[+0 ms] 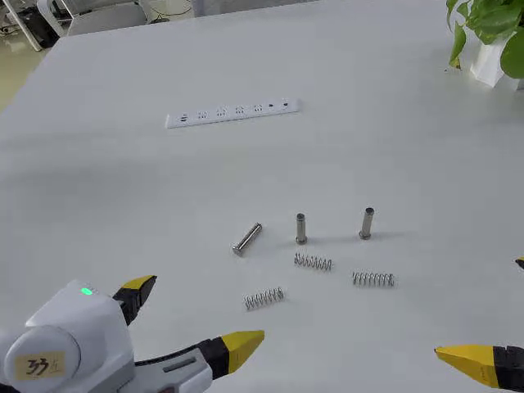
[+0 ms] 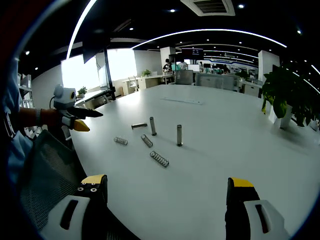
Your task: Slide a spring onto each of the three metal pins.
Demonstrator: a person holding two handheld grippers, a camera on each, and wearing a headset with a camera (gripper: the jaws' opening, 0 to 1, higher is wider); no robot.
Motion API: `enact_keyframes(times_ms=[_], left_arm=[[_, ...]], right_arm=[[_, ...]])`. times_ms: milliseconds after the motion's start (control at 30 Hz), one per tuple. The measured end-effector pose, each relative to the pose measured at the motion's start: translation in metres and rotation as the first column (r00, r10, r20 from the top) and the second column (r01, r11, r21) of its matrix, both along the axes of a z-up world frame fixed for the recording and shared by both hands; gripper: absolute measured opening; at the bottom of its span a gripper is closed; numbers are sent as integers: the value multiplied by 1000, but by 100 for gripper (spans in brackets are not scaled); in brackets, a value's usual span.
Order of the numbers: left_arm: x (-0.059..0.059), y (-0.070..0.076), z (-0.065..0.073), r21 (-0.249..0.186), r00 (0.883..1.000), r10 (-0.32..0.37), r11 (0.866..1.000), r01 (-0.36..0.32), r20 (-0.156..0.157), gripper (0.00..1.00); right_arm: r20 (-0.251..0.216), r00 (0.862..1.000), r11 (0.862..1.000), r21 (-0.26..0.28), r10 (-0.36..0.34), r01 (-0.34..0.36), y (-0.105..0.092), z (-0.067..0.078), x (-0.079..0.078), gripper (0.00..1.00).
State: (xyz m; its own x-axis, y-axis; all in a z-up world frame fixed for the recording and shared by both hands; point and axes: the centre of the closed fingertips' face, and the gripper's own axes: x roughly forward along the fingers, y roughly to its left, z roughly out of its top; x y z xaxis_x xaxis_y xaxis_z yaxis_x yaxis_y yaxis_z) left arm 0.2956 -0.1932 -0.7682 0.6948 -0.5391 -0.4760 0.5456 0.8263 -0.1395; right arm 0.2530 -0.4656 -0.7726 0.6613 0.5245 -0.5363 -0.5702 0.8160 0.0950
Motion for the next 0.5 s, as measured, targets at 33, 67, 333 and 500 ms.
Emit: enact_keyframes(times_ms=[33,67,333,500], left_arm=[[1,0,0,3,1000,-3,1000,3,1,99],[2,0,0,8,1000,-9,1000,9,-1,99],[12,-2,0,50,997,-75,996,76,-17,99],[24,-1,1,88,991,-130,987,131,-27,99]], right_arm=[[0,1000,1000,2,1,-1,0,0,0,99],[-1,1000,1000,4,1,-1,1,0,1,99],[-8,1000,1000,4,9,-9,2,-2,1,99],[-12,1000,1000,2,18,-18,2,-2,0,99]])
